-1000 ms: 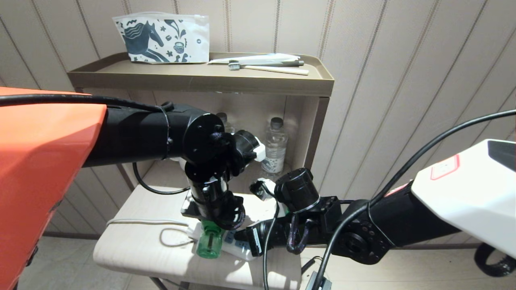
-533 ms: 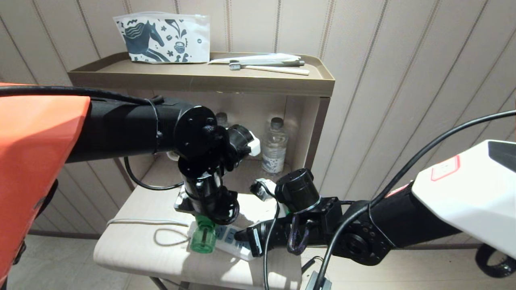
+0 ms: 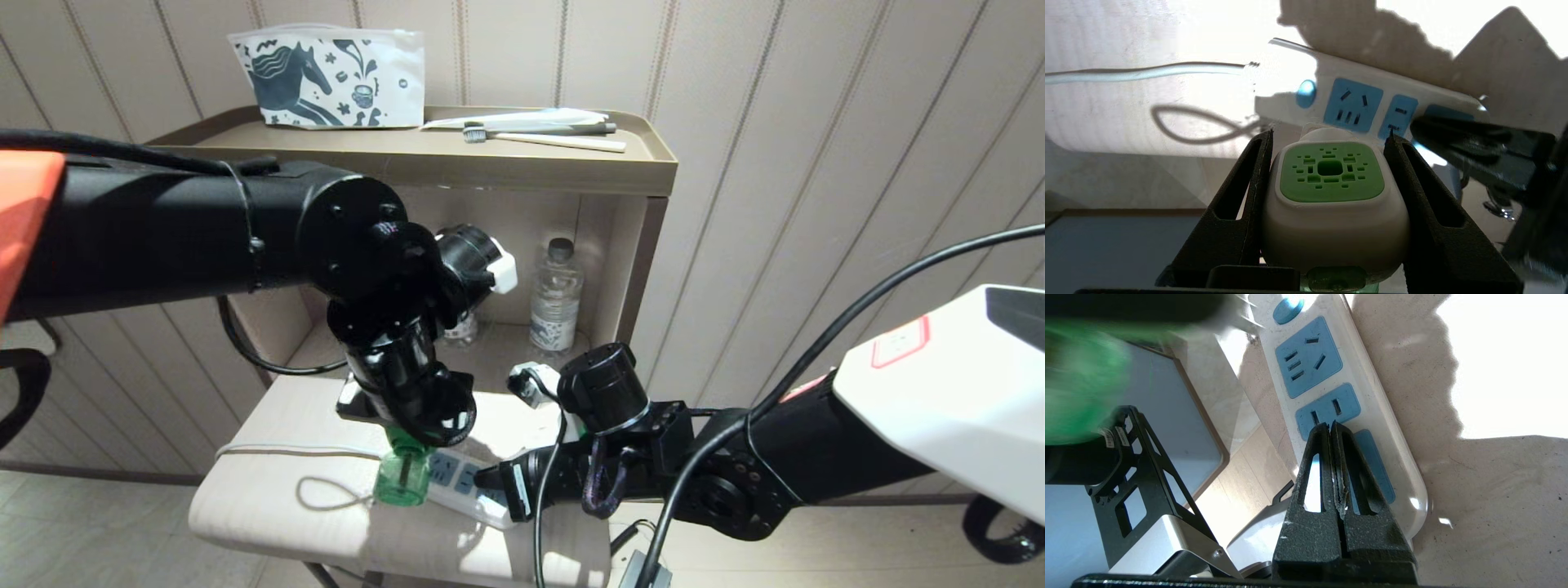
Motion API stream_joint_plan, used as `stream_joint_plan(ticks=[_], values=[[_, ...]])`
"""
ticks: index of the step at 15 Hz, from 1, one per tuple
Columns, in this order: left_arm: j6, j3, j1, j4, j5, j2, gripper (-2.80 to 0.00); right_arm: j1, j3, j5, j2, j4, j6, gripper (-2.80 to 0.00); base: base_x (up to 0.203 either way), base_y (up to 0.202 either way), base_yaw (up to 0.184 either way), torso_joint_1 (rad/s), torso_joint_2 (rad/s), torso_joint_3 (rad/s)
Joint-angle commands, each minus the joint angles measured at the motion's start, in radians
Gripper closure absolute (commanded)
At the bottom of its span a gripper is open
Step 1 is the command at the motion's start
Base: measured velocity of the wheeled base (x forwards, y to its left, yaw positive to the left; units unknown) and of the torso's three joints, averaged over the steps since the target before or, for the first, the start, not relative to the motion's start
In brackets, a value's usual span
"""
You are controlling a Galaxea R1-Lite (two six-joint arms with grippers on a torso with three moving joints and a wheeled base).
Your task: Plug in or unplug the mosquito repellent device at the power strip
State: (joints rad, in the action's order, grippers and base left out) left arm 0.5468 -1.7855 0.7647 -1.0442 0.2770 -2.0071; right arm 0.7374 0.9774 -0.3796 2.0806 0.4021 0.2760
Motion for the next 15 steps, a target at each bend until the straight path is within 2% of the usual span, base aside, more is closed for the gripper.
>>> stream_joint_plan(ticks=[1,5,11,15], values=[[0.005,0.012,-0.007,-0.018,0.002,0.093,0.0,0.0,-0.003,-0.002,-0.007,0.003,0.002,0.0,0.0,0.0,0.0,0.0,0.0,0.0],[0.005,0.089,-0.04,-0.044,0.002,0.262,0.0,0.001,-0.013,0.016,-0.071,0.002,0.001,0.0,0.0,0.0,0.0,0.0,0.0,0.0],[0.002,0.332,-0.07,-0.043,0.022,0.589,0.0,0.007,-0.059,0.02,-0.236,0.0,-0.013,0.0,0.0,0.0,0.0,0.0,0.0,0.0],[-0.025,0.418,-0.199,-0.034,0.048,0.724,0.0,0.003,-0.088,0.021,-0.4,-0.009,-0.028,0.0,0.0,0.0,0.0,0.0,0.0,0.0]])
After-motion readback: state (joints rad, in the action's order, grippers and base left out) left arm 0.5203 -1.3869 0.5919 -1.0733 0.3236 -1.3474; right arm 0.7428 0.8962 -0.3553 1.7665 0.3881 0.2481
